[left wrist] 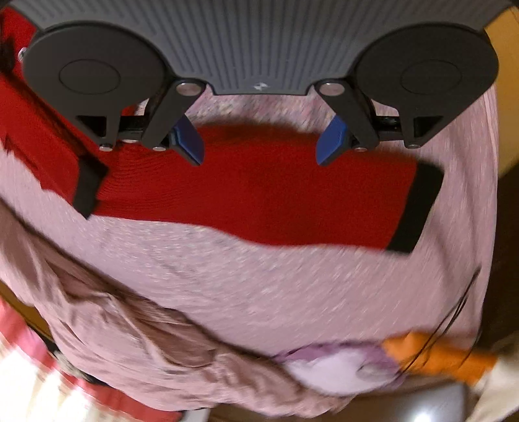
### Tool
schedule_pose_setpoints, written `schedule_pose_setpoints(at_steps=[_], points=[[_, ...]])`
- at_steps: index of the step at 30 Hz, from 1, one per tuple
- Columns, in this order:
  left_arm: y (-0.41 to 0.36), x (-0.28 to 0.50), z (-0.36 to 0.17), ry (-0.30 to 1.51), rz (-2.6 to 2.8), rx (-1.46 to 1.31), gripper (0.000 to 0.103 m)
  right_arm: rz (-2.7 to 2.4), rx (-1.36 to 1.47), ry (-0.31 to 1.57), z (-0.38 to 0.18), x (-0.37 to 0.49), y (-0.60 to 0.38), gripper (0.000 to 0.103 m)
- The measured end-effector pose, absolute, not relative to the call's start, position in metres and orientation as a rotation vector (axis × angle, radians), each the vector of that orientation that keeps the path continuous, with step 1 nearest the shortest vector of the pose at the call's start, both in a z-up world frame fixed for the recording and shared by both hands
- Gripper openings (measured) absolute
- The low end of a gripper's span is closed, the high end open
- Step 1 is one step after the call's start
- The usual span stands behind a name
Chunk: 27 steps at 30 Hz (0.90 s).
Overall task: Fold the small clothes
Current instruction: 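Move the left tool to the other black-cuffed sleeve and grasp the cuff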
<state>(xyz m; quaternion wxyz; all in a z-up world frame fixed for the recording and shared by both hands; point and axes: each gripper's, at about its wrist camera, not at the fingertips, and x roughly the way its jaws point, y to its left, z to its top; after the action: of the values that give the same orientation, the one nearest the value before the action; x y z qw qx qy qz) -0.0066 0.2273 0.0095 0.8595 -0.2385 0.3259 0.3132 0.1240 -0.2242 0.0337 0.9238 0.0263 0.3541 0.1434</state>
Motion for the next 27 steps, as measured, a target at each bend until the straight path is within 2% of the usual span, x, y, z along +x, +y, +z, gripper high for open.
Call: schedule_pose_setpoints(at_steps=[9, 18, 21, 23, 27], points=[[0.249, -0.026, -0.026, 0.625, 0.703, -0.713, 0.08, 0.289, 0.064, 0.733, 0.038, 0.109, -0.218, 0.059], [0.267, -0.03, -0.035, 0.516, 0.755, -0.74, 0.08, 0.291, 0.076, 0.732, 0.038, 0.103, -0.214, 0.059], [0.268, -0.032, -0.031, 0.486, 0.773, -0.717, 0.072, 0.291, 0.08, 0.741, 0.036, 0.103, -0.214, 0.059], [0.266, -0.031, -0.028, 0.483, 0.788, -0.666, 0.061, 0.29, 0.082, 0.745, 0.035, 0.103, -0.213, 0.059], [0.27, -0.027, -0.03, 0.493, 0.795, -0.655, 0.058, 0.292, 0.088, 0.748, 0.034, 0.104, -0.212, 0.059]])
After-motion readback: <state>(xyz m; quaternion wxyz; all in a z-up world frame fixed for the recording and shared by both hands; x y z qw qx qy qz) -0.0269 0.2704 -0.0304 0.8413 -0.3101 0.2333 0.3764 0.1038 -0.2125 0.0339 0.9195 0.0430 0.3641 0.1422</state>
